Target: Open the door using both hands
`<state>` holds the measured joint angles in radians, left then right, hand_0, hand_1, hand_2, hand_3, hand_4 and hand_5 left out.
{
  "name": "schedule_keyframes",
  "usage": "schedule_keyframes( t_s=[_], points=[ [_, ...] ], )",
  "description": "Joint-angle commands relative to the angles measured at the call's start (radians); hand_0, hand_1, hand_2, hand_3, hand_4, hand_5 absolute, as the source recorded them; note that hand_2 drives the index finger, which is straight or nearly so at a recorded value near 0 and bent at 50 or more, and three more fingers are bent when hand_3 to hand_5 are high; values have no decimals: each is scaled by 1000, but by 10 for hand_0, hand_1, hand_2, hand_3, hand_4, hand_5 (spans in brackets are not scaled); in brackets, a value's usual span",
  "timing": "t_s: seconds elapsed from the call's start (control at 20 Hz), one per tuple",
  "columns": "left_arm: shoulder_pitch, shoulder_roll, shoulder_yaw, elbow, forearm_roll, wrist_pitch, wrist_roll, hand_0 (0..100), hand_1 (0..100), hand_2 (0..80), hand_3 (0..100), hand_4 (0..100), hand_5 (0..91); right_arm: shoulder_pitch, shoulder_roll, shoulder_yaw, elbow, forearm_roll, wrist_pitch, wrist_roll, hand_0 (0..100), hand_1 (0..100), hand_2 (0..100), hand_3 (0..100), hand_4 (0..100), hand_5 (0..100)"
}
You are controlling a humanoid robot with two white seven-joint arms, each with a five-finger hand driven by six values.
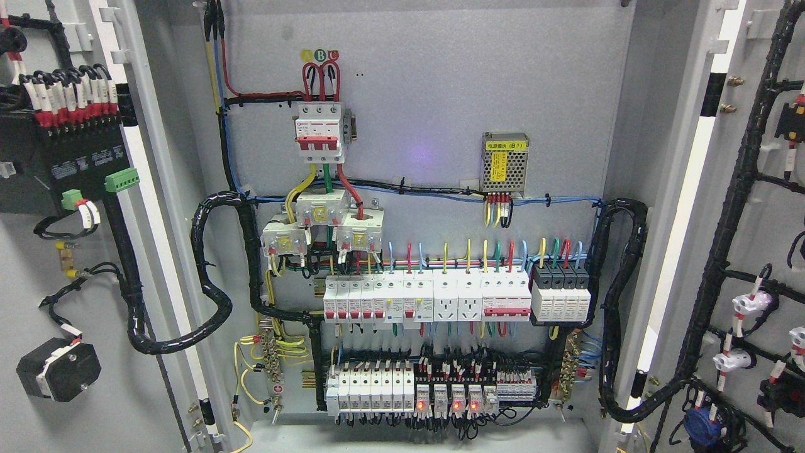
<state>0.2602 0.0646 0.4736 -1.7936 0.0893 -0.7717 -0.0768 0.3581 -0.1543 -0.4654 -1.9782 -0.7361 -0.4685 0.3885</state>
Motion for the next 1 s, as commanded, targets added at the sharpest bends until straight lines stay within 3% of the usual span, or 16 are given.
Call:
schedule_keyframes(
  t_s=[0.0,0.25,0.6,0.95],
  points=[
    [-59,95,40,169,0,-495,-1,120,556,0,0,0,0,16,2,-1,15,-2,1,0,73,137,0,0,0,0],
    [-99,141,43,226,9,-466,0,120,556,0,0,0,0,19,1,4,-1,0,-2,0,73,136,0,0,0,0],
    [-145,222,57,281,82,-413,0,120,556,0,0,0,0,55,-13,36,-42,1,-4,4,73,135,0,0,0,0],
    [-210,280,60,388,87,-411,0,120,556,0,0,0,0,64,-36,93,-42,4,-127,7,73,135,0,0,0,0]
  ],
)
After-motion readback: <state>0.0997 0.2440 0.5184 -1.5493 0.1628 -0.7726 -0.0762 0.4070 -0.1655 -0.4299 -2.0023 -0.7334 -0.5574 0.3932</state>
